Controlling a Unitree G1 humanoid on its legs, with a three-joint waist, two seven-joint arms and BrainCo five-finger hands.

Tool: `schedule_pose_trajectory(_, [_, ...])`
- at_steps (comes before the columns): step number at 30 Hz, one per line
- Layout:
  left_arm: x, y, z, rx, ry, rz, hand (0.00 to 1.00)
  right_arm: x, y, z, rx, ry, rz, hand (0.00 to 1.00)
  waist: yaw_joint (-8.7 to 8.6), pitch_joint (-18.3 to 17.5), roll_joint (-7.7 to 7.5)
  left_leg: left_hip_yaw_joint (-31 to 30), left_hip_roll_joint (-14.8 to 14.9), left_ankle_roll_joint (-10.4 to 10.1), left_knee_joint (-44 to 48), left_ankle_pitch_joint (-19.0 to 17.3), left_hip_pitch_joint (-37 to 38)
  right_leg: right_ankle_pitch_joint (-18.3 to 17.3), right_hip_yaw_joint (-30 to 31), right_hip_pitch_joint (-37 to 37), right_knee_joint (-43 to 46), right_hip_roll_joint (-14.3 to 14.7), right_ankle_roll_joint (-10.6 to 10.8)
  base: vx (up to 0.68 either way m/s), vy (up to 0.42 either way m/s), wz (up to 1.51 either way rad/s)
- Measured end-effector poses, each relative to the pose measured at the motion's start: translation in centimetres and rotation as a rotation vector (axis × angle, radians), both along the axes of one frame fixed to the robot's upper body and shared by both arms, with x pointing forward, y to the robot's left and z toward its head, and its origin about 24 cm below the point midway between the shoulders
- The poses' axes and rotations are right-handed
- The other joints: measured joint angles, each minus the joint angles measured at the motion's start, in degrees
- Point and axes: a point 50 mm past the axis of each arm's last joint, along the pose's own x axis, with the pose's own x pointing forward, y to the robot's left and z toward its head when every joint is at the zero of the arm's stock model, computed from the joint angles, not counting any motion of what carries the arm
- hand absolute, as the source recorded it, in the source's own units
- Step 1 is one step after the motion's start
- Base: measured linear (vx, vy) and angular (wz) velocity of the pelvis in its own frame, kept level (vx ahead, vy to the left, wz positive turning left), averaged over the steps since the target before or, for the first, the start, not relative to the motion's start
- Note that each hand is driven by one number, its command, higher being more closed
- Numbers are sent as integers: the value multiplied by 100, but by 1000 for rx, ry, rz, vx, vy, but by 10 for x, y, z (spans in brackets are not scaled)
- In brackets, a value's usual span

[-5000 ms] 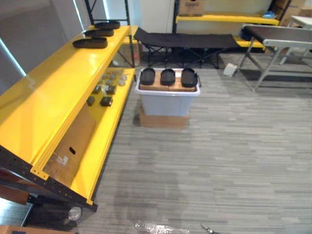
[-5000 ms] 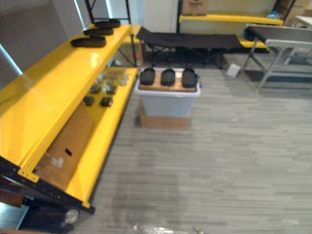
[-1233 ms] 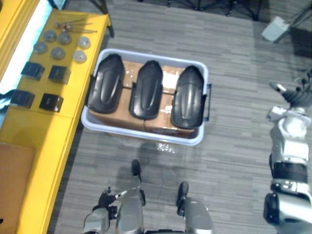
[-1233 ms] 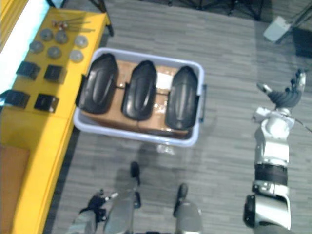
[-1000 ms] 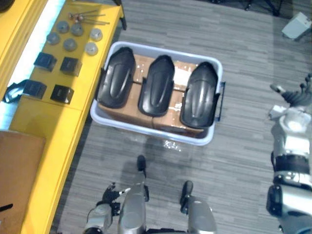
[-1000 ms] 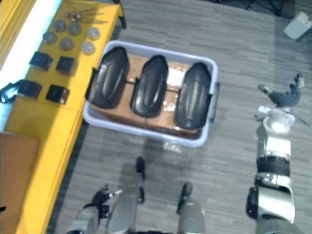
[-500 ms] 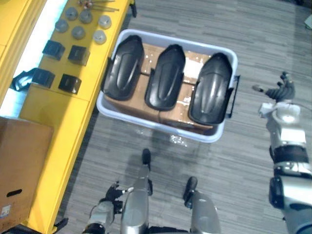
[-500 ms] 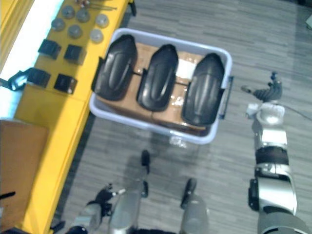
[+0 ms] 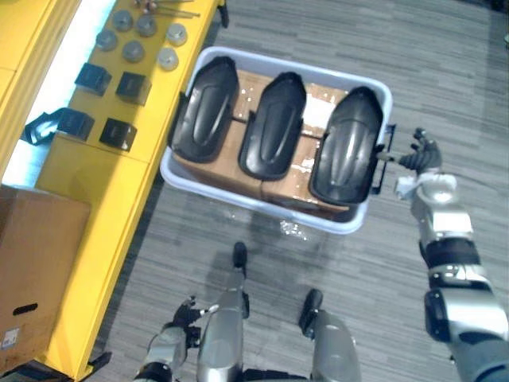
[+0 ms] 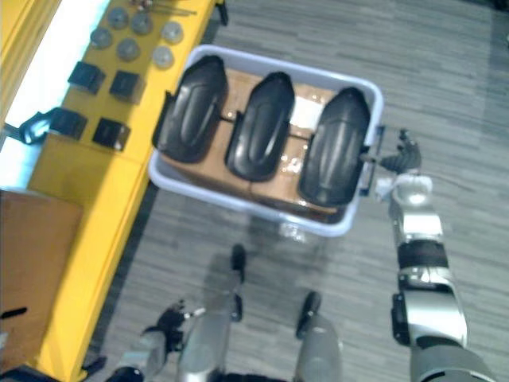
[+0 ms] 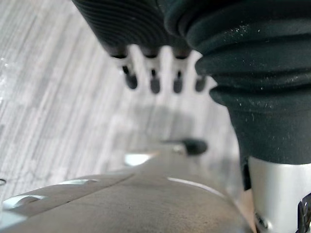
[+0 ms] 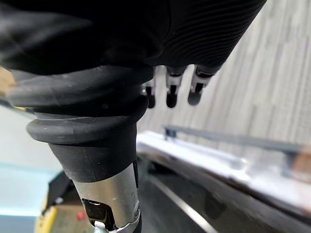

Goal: Walk over and take plastic housings, then place them on the shelf

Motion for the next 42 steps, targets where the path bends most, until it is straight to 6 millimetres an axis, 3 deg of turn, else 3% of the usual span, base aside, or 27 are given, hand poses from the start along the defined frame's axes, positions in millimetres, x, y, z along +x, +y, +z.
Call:
schedule_pose_trajectory(6, [1,0,0,-3,-1,2,0,1,6,-16,-38,90,22,0,4,6,-11,-36,-9,0,29,0,-71,-6,-44,-39,17,-10,1,14,-32,3])
schedule_pose_trajectory(17, [2,-1,-1,-38,6,12,0,-2,-5,-37,-78,227,-96,0,60,15,21,-101,-52,-28,78,-16,-242,-96,-84,-214,187,-97,14,6,-25,3])
schedule_pose_trajectory(30, [9,-19,0,-105,-12,-2,0,-7,-46,-13,-164,244,-260,0,305,204,487,-330,-144,-14,277,20,-563,-313,-277,-498,615,-229,-4,8,-46,9])
schedule_pose_trajectory(31, [8,-20,0,-107,-12,-2,0,-8,-48,-11,-169,240,-270,100,319,209,518,-353,-150,-15,282,22,-568,-330,-293,-498,639,-235,-10,9,-54,7])
schedule_pose_trajectory(42, [8,-25,0,-104,-6,-37,0,-10,-64,15,-278,176,-342,100,328,176,666,-450,-153,-38,425,17,-731,-436,-374,-614,849,-271,-52,-5,-45,4])
